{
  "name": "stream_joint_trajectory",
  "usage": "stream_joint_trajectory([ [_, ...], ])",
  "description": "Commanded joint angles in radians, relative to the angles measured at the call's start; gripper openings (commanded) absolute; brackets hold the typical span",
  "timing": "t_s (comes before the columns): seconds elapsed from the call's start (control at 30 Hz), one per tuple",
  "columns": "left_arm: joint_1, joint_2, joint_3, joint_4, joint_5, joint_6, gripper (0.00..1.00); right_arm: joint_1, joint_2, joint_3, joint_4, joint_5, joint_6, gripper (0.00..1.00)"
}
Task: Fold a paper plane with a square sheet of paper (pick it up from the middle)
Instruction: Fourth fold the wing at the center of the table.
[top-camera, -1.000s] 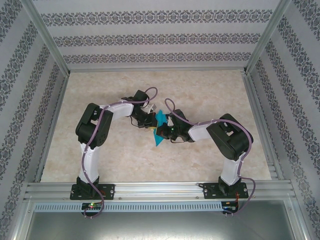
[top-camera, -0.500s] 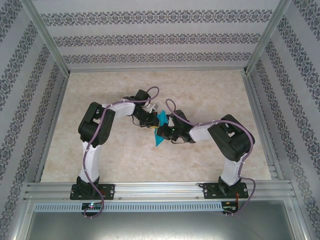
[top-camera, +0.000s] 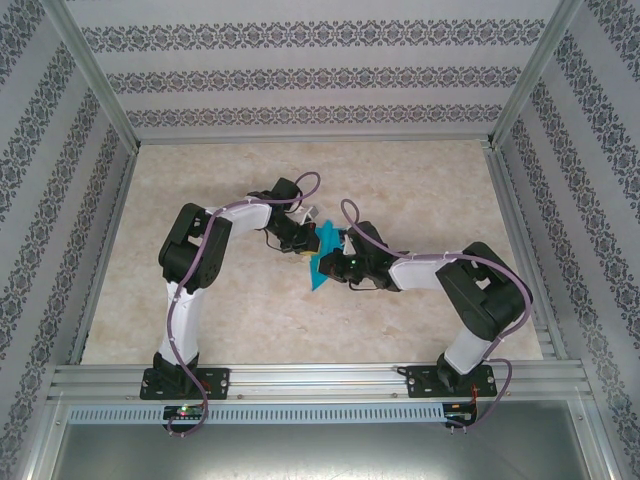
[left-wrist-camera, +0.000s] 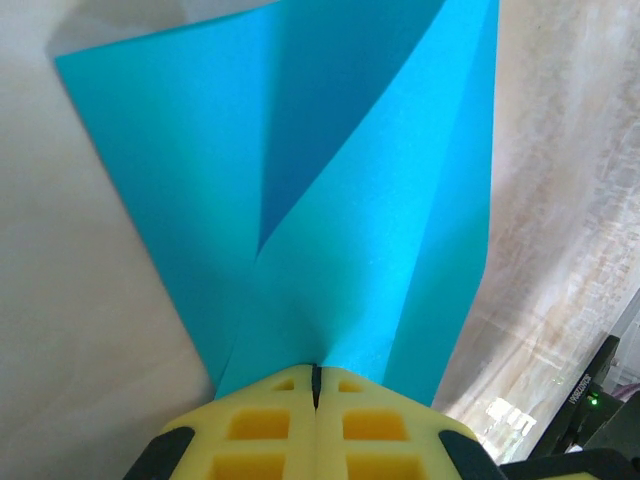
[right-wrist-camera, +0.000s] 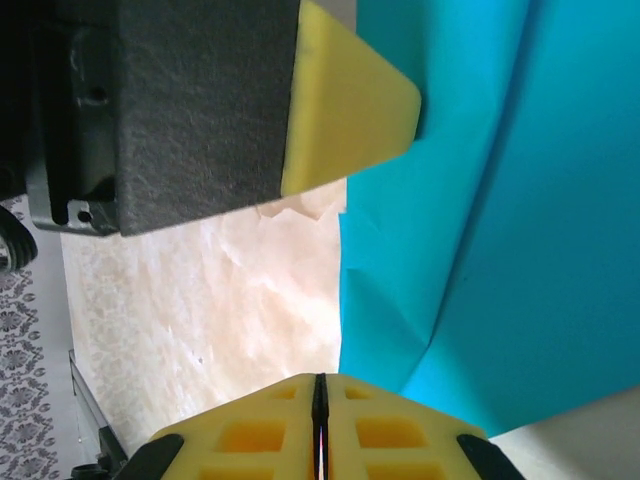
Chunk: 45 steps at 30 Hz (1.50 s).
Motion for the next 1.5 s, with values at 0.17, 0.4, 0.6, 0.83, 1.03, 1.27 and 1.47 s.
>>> stream_joint_trajectory([
  [0.17, -0.010, 0.062, -0.008, -0.041, -0.094, 0.032, 0.04, 0.035, 0.053, 0.018, -0.014, -0.038, 0.017, 0.10],
  [0.4, -0.009, 0.064, -0.008, -0.044, -0.097, 0.034, 0.04, 0.037, 0.080, 0.044, -0.009, -0.041, 0.016, 0.10],
  [0.6, -0.010, 0.069, -0.010, -0.046, -0.096, 0.036, 0.04, 0.038, 0.090, 0.063, -0.012, -0.044, 0.010, 0.10],
  [0.83, -0.010, 0.073, -0.011, -0.045, -0.094, 0.036, 0.04, 0.039, 0.117, 0.065, -0.001, -0.044, 0.013, 0.09],
  [1.03, -0.010, 0.074, -0.015, -0.047, -0.097, 0.038, 0.04, 0.042, 0.130, 0.084, -0.011, -0.051, 0.008, 0.09],
  [1.27, -0.010, 0.082, -0.011, -0.046, -0.096, 0.039, 0.04, 0.045, 0.134, 0.078, -0.015, -0.050, 0.005, 0.09],
  [1.47, -0.011, 0.083, -0.012, -0.047, -0.099, 0.041, 0.04, 0.052, 0.159, 0.095, -0.042, -0.058, -0.009, 0.09],
])
